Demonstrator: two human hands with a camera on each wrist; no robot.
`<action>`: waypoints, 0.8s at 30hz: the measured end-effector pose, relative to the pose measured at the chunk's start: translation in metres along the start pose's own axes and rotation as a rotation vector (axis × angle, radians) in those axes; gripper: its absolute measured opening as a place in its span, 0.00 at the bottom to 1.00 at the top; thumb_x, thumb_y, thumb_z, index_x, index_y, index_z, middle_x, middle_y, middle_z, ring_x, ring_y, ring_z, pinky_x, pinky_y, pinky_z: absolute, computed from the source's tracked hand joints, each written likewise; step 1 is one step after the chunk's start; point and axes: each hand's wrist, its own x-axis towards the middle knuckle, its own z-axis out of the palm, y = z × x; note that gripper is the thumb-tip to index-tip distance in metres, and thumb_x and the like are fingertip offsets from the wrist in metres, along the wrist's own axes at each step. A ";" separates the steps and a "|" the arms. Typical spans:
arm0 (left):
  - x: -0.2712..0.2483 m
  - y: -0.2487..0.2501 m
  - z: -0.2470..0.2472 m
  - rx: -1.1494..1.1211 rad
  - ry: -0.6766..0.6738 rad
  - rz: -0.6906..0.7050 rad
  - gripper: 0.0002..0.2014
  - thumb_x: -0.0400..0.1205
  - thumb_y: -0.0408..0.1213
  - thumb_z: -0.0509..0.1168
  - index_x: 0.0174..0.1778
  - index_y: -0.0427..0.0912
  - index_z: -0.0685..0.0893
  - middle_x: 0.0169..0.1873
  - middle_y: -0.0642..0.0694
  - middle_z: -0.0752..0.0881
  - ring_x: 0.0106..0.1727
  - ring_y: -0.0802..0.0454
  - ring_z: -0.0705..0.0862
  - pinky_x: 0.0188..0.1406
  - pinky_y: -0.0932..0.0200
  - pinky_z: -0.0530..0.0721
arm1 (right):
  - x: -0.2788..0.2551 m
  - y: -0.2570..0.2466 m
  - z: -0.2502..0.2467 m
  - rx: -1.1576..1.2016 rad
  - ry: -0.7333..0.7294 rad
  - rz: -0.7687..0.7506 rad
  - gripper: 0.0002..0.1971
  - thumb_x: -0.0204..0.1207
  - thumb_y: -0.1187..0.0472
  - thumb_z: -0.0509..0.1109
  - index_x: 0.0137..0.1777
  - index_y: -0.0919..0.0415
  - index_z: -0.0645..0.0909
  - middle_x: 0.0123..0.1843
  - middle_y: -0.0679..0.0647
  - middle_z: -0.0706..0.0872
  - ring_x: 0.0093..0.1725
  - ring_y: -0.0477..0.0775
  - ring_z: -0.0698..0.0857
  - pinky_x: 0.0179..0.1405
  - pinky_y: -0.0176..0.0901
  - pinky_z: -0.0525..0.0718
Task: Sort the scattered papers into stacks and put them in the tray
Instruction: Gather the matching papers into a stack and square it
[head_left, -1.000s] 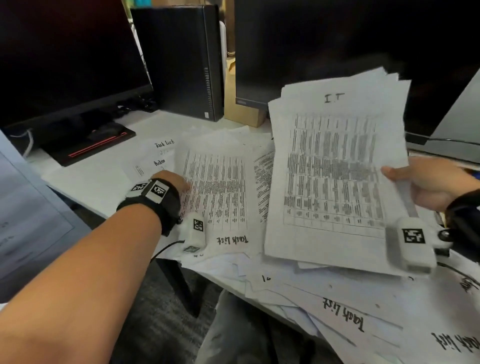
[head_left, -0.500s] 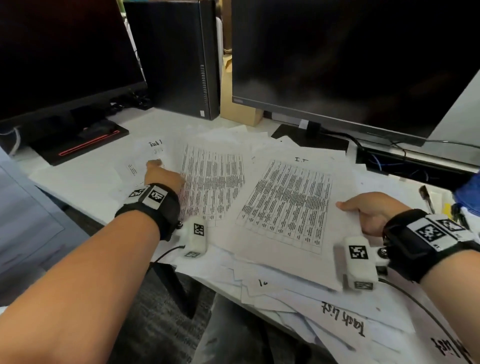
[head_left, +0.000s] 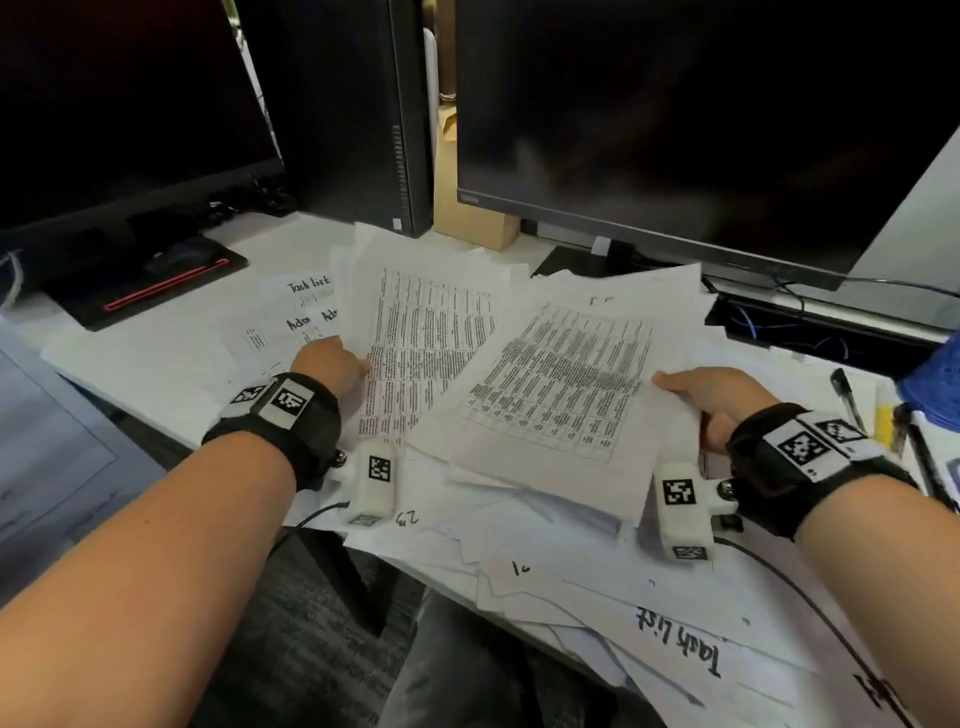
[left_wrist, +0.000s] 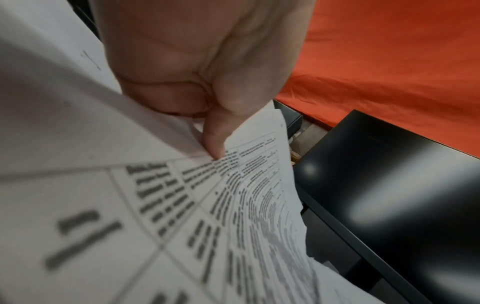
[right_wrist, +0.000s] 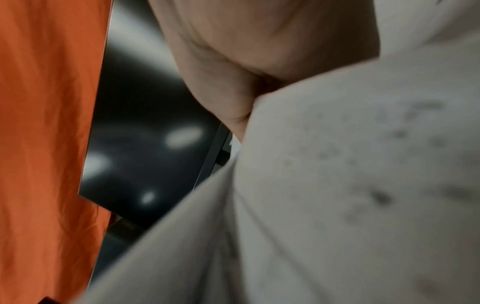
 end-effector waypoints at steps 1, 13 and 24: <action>0.006 -0.003 -0.001 -0.047 0.027 0.015 0.20 0.89 0.39 0.49 0.76 0.36 0.69 0.72 0.38 0.75 0.75 0.43 0.70 0.71 0.55 0.69 | 0.000 -0.002 -0.007 0.008 0.028 -0.039 0.24 0.75 0.61 0.73 0.69 0.67 0.76 0.62 0.65 0.85 0.60 0.68 0.84 0.65 0.67 0.79; 0.034 -0.035 -0.035 -0.142 0.175 -0.049 0.18 0.85 0.32 0.58 0.69 0.26 0.74 0.66 0.29 0.78 0.67 0.32 0.77 0.63 0.46 0.75 | -0.066 -0.019 -0.084 -0.123 0.262 -0.610 0.12 0.76 0.57 0.72 0.58 0.58 0.85 0.52 0.54 0.89 0.50 0.56 0.88 0.52 0.52 0.86; -0.020 0.067 -0.055 -0.660 0.267 0.288 0.15 0.81 0.27 0.57 0.63 0.36 0.79 0.47 0.45 0.80 0.49 0.50 0.81 0.25 0.71 0.70 | -0.099 -0.085 -0.103 0.025 0.335 -0.771 0.12 0.80 0.55 0.68 0.60 0.56 0.82 0.51 0.49 0.87 0.30 0.30 0.83 0.32 0.27 0.83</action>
